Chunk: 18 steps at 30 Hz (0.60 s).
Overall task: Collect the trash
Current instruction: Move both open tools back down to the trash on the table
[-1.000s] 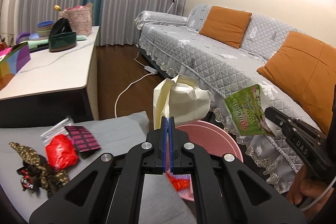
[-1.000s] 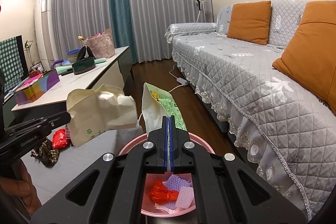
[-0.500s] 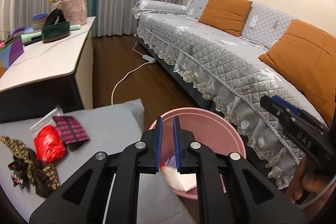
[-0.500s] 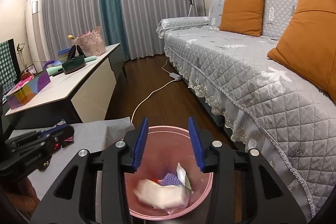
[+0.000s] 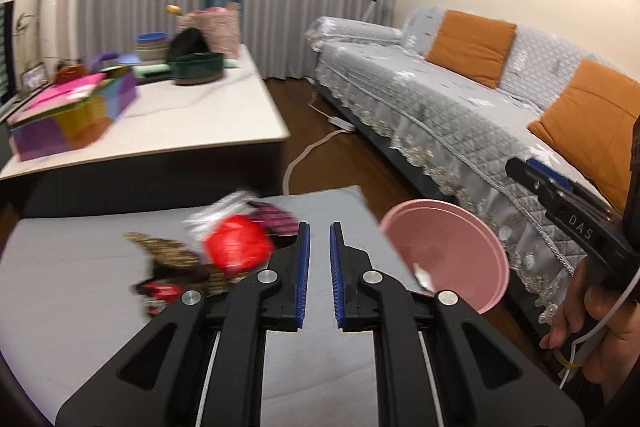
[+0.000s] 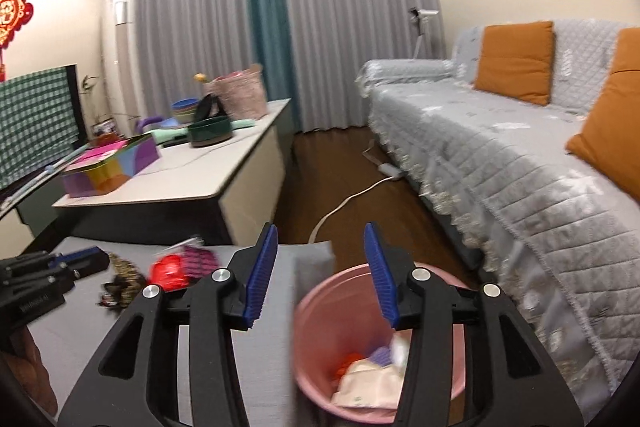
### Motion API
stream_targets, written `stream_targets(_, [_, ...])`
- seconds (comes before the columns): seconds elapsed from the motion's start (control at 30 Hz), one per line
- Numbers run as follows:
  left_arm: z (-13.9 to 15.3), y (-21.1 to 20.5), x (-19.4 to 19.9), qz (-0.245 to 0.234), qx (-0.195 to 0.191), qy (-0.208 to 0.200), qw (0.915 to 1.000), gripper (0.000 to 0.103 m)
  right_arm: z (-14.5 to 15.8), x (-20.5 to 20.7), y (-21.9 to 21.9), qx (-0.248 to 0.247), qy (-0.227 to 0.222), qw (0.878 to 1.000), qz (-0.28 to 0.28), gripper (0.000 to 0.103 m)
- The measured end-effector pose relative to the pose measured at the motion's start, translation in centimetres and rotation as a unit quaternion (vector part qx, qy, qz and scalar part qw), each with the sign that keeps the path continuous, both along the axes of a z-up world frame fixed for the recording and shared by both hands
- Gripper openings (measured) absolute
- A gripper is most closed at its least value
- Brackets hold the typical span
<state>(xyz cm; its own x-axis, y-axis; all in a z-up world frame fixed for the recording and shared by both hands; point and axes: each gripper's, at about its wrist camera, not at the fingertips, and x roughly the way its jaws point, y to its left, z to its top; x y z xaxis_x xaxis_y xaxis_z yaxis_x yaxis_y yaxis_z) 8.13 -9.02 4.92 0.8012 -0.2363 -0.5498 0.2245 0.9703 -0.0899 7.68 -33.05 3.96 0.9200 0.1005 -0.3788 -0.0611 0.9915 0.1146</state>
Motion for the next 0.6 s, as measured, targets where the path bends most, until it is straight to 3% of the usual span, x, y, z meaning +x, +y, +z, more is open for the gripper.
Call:
stream_targets(0.13, [1.2, 4.9, -1.1, 0.035, 0.006, -0.008, 0.9993, 0.011, 0.0, 0.2, 3.9, 0.004, 0.012, 0.999, 0.044, 0.046])
stream_targets(0.27, [0.7, 8.9, -2.1, 0.079, -0.001, -0.014, 0.9968, 0.011, -0.5, 0.4, 7.8, -0.005, 0.023, 0.995, 0.098, 0.062])
stream_targets(0.6, [-2.4, 15.1, -2.3, 0.144, -0.02, 0.007, 0.9893, 0.011, -3.5, 2.6, 16.1, -0.039, 0.058, 0.983, 0.173, 0.062])
